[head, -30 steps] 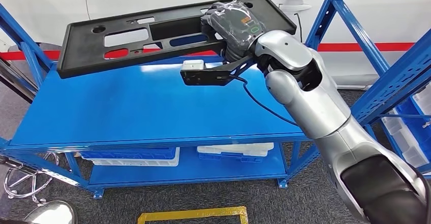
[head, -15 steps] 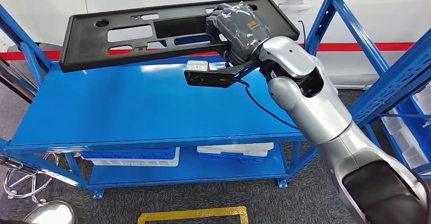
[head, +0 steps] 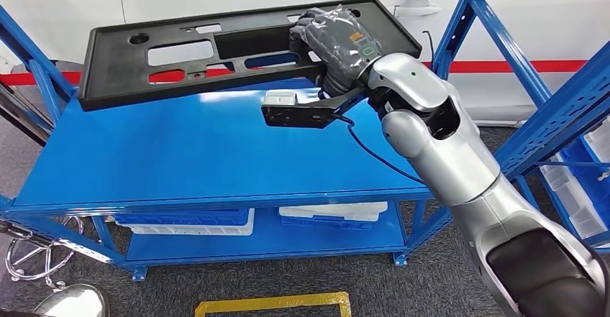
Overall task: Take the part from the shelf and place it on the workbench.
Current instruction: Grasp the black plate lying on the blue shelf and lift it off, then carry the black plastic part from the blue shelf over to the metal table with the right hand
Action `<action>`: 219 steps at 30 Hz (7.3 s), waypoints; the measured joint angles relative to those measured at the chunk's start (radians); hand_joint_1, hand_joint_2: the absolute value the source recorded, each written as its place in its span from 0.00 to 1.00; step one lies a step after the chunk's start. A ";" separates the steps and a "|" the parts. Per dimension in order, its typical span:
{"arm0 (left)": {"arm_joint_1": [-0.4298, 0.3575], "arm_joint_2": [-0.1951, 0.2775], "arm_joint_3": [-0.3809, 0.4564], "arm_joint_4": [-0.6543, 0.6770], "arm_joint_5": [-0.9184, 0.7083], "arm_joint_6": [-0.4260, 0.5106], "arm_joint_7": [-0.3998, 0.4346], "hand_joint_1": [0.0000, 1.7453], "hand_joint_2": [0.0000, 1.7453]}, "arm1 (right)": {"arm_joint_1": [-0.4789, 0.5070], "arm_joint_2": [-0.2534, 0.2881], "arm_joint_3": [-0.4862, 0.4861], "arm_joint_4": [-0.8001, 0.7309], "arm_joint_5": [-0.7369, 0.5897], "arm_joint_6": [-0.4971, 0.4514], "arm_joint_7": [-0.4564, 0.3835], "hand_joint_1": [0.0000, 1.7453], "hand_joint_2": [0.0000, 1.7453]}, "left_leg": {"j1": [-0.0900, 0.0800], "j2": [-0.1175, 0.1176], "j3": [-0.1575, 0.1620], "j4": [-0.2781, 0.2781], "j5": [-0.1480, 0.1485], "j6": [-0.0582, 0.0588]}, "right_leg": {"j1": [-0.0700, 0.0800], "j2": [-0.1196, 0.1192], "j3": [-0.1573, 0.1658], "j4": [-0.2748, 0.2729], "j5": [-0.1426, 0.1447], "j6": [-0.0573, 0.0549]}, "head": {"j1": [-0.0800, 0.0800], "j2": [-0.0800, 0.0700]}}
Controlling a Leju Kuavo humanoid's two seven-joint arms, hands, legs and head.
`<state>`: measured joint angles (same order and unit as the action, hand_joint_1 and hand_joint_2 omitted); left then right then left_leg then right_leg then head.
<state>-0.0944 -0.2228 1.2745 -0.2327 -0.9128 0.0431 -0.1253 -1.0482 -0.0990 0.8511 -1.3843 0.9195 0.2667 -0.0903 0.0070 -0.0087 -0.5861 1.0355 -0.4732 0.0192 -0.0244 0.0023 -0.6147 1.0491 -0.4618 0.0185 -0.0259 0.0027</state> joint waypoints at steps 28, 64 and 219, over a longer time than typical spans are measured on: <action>-0.002 -0.002 0.000 0.000 -0.004 0.004 0.041 0.00 1.00 | -0.038 -0.027 0.005 0.020 -0.056 0.019 -0.027 1.00 1.00 | 0.005 0.002 -0.020 0.013 0.001 -0.012 | 0.002 -0.002 0.008 -0.006 0.006 -0.026 | 0.000 0.000; -0.006 -0.001 0.000 0.000 -0.006 0.002 0.041 0.00 1.00 | -0.061 -0.035 0.033 0.029 -0.065 0.006 -0.012 1.00 1.00 | 0.005 0.008 -0.105 0.272 -0.145 -0.031 | 0.012 -0.013 -0.020 -0.018 0.041 -0.053 | -0.001 0.000; -0.015 0.002 -0.002 0.002 -0.041 -0.020 0.073 0.00 1.00 | -0.393 0.355 -0.016 0.701 0.206 0.050 0.078 1.00 1.00 | 0.006 0.012 -0.171 0.268 -0.079 -0.049 | 0.025 -0.014 0.040 -0.037 -0.005 -0.064 | 0.001 0.000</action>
<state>-0.1097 -0.2206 1.2730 -0.2312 -0.9541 0.0230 -0.0523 -1.4411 0.2556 0.8351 -0.6828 1.1254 0.3162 -0.0126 0.0134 0.0035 -0.7571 1.3038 -0.5519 -0.0295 0.0001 -0.0117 -0.5749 1.0123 -0.4668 -0.0451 -0.0252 0.0027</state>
